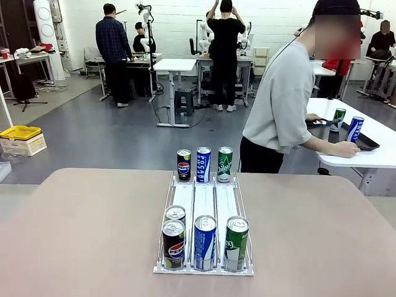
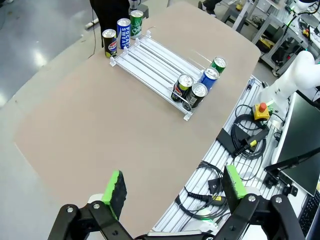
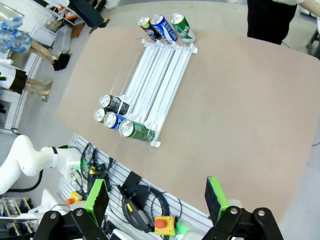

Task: Retrieve and hand over the desired beverage to the person.
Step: Place the picked can on the Handle tray extended by the person.

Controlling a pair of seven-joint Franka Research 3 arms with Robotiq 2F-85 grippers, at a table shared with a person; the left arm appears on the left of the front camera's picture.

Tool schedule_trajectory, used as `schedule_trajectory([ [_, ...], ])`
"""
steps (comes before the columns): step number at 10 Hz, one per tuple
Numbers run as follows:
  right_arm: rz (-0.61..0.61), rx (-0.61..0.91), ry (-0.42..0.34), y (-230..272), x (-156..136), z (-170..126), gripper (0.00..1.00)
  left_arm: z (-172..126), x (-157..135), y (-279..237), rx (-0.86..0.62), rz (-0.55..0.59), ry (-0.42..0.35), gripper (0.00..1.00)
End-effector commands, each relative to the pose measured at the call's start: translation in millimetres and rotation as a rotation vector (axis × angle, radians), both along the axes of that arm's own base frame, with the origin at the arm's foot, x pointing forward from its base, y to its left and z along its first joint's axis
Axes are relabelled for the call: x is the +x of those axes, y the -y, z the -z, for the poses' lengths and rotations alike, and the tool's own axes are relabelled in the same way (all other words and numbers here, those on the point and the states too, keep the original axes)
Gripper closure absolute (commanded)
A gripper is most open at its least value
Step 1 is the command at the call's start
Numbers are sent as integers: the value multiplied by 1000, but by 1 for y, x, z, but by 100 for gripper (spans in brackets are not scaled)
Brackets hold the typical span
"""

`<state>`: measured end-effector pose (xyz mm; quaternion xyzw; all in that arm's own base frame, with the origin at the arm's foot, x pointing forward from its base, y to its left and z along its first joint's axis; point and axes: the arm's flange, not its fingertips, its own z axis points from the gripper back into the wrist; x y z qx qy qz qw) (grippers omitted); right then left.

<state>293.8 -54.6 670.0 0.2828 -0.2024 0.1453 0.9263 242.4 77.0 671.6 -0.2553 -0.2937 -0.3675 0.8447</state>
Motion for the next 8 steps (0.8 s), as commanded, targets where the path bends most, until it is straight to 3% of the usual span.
schedule_trajectory([
  [1,-6,15,0,-2,0,0,0,0,-1,0,-11,25,18,0],
  [8,-6,15,0,-2,0,0,0,0,-1,0,-11,25,18,0],
])
